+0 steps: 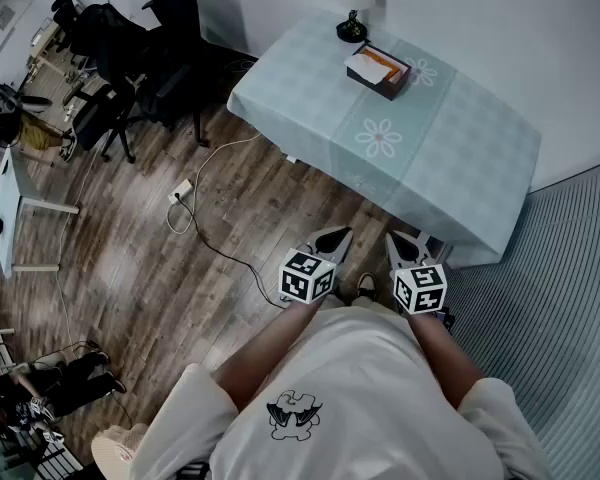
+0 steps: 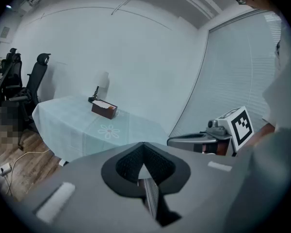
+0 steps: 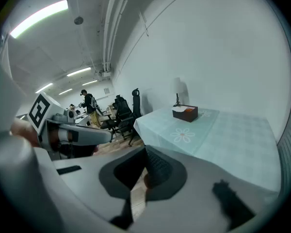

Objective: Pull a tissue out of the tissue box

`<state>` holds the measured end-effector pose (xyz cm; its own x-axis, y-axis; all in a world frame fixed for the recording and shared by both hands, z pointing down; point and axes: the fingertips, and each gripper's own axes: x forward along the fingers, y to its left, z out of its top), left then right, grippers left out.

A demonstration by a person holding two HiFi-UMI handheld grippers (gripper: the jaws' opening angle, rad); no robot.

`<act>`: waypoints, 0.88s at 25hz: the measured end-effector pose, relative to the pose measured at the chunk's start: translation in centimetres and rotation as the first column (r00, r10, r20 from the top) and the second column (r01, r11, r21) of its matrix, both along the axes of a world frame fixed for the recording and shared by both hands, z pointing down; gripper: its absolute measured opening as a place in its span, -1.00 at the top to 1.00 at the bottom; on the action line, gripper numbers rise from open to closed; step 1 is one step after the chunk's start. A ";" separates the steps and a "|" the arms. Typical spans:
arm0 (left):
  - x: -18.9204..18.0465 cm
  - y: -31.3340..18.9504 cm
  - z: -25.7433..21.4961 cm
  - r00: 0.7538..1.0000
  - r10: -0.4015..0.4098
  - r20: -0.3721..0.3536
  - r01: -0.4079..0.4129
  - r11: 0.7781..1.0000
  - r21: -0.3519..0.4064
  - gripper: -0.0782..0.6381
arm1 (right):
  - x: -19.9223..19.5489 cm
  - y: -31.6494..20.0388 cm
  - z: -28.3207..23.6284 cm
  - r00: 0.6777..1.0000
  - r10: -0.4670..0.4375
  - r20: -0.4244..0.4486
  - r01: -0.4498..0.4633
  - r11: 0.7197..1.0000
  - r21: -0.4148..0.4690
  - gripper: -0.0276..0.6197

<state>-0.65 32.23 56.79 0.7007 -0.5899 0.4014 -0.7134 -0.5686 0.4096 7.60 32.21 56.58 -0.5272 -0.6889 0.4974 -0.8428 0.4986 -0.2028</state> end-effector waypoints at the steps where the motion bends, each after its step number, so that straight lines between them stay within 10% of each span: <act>1: -0.2 0.0 0.0 1.000 -0.004 -0.002 0.004 1.000 -0.004 0.77 | -0.2 0.0 0.0 1.000 -0.002 -0.001 0.002 1.000 0.001 0.88; 22: -4.6 -0.9 0.8 0.999 -0.007 -0.053 0.006 1.000 -0.021 0.77 | -3.8 -1.4 0.4 0.999 0.043 -0.033 -0.043 0.999 -0.004 0.88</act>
